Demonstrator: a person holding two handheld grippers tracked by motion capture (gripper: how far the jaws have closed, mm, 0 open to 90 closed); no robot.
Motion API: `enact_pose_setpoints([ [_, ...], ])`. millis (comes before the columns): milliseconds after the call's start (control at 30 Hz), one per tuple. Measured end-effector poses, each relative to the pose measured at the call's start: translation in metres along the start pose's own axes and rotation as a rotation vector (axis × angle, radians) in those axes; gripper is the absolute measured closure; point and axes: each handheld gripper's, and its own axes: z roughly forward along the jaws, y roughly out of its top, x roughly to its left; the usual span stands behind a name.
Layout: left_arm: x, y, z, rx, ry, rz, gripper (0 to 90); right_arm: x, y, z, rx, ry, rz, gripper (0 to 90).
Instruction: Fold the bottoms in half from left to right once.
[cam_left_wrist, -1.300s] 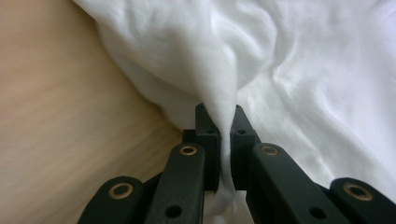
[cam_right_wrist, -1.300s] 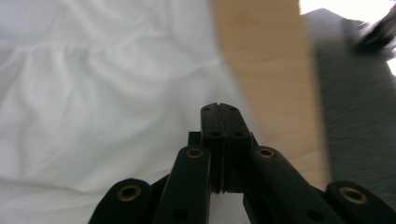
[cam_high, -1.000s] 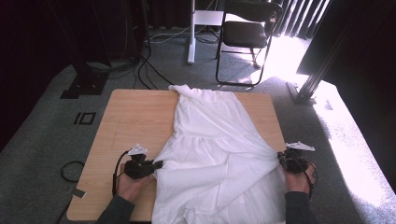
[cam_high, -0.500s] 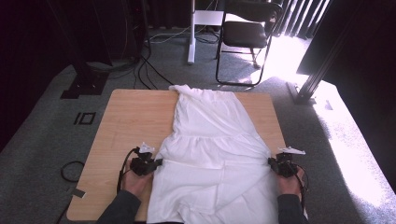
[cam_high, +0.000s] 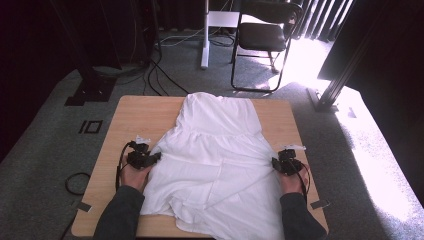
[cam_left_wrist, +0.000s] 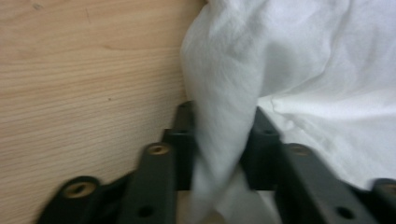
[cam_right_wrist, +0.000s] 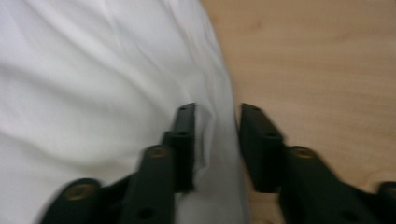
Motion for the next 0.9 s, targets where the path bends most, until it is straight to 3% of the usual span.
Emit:
enact_pose_setpoints([
  [67, -0.003, 0.002, -0.011, -0.037, -0.016, -0.008, 60.3, 0.013, 0.004, -0.012, -0.063, 0.02, -0.014, 55.6],
  [167, -0.01, 0.001, -0.022, -0.047, -0.031, 0.017, 56.6, 0.043, 0.009, -0.025, -0.114, 0.119, -0.105, 53.3],
  [267, -0.019, -0.008, -0.028, -0.047, -0.038, 0.033, 53.4, 0.073, 0.012, -0.026, -0.11, 0.277, -0.158, 50.3],
  [367, -0.027, -0.02, -0.035, -0.057, -0.036, 0.043, 50.7, 0.097, 0.012, -0.018, -0.087, 0.318, -0.212, 44.9],
  [467, -0.028, -0.028, -0.047, -0.077, -0.046, 0.046, 49.6, 0.11, 0.01, -0.003, -0.019, 0.343, -0.244, 40.2],
  [500, -0.028, -0.03, -0.05, -0.079, -0.061, 0.043, 49.5, 0.112, 0.008, 0.002, 0.01, 0.347, -0.251, 40.8],
  [600, -0.033, -0.04, -0.059, -0.061, -0.081, 0.066, 49.5, 0.113, 0.003, 0.003, 0.057, 0.372, -0.303, 74.3],
  [667, -0.036, -0.05, -0.064, -0.052, -0.115, 0.063, 49.6, 0.108, -0.001, -0.008, 0.057, 0.358, -0.313, 85.6],
  [833, -0.052, -0.079, -0.065, 0.006, -0.138, 0.11, 50.0, 0.081, -0.015, -0.041, 0.024, 0.355, -0.281, 90.0],
  [900, -0.055, -0.087, -0.064, 0.024, -0.115, 0.127, 49.5, 0.067, -0.023, -0.054, 0.006, 0.329, -0.271, 89.9],
])
